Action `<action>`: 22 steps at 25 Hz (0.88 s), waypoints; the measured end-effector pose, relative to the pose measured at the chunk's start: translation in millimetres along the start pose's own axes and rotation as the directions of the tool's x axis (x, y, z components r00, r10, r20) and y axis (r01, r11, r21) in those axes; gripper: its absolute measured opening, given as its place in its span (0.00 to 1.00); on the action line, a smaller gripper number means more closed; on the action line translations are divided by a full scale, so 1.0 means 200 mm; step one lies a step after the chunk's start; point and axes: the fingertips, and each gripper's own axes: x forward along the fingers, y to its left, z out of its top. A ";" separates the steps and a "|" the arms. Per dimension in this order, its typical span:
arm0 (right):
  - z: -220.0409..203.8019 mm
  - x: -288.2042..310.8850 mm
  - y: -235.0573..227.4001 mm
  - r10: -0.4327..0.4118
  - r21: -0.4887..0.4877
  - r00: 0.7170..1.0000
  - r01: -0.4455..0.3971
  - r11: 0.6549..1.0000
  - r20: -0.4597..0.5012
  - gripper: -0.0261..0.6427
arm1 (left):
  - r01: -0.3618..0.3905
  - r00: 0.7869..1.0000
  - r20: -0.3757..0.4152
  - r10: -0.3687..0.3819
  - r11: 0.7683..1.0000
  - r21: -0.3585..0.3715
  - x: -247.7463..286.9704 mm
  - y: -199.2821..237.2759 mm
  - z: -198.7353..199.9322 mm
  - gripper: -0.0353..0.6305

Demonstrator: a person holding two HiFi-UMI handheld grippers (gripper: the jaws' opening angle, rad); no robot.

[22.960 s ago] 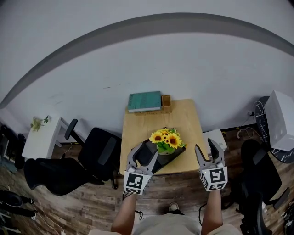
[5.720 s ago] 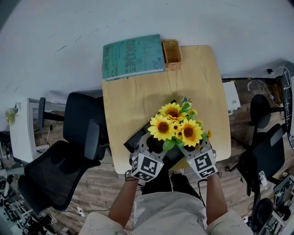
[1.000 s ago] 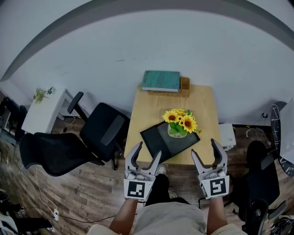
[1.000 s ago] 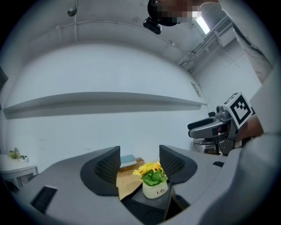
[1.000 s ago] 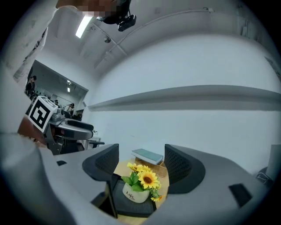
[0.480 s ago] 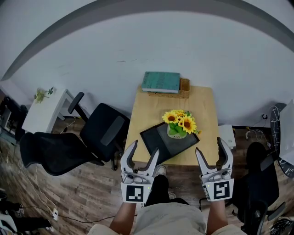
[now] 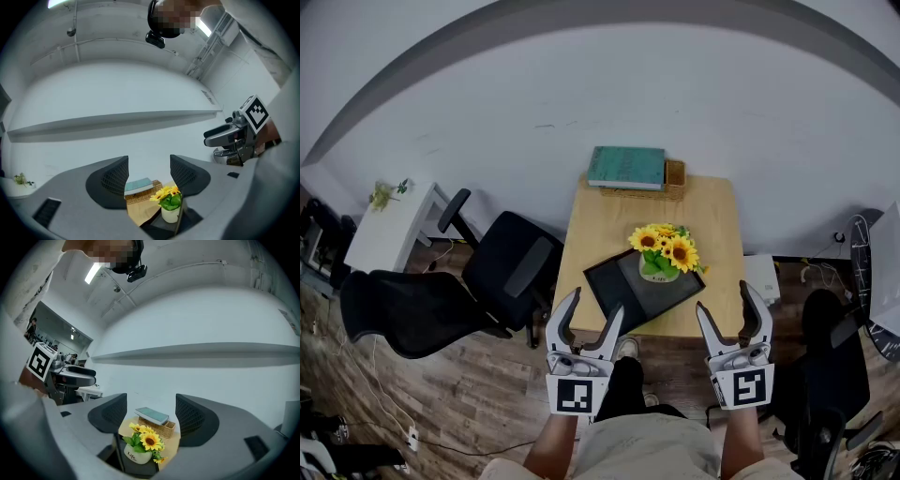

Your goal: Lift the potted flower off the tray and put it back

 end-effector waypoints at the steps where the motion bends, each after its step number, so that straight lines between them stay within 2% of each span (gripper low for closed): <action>1: 0.00 0.00 0.00 -0.001 0.002 1.000 0.001 1.000 -0.002 0.52 | 0.003 1.000 -0.005 -0.003 1.000 -0.001 0.00 0.00 0.00 0.47; 8: -0.01 0.00 -0.01 -0.003 0.009 1.000 0.003 1.000 -0.008 0.52 | 0.016 1.000 0.013 -0.016 1.000 0.009 0.02 -0.04 0.01 0.47; 15: -0.05 -0.02 0.00 0.008 0.019 1.000 -0.008 1.000 -0.025 0.51 | 0.036 0.998 -0.044 -0.037 0.999 -0.018 0.02 -0.09 -0.04 0.47; 18: -0.05 -0.02 0.01 0.016 0.018 1.000 -0.015 1.000 -0.024 0.41 | 0.043 0.998 -0.052 -0.044 0.999 -0.025 0.02 -0.11 -0.05 0.46; 20: -0.05 -0.03 0.01 0.021 0.019 1.000 -0.021 1.000 -0.021 0.39 | 0.041 0.997 -0.061 -0.043 0.999 -0.032 0.02 -0.12 -0.05 0.41; 22: -0.05 -0.03 0.01 0.024 0.009 0.999 -0.024 1.000 -0.023 0.35 | 0.040 0.997 -0.061 -0.042 0.999 -0.032 0.01 -0.12 -0.05 0.27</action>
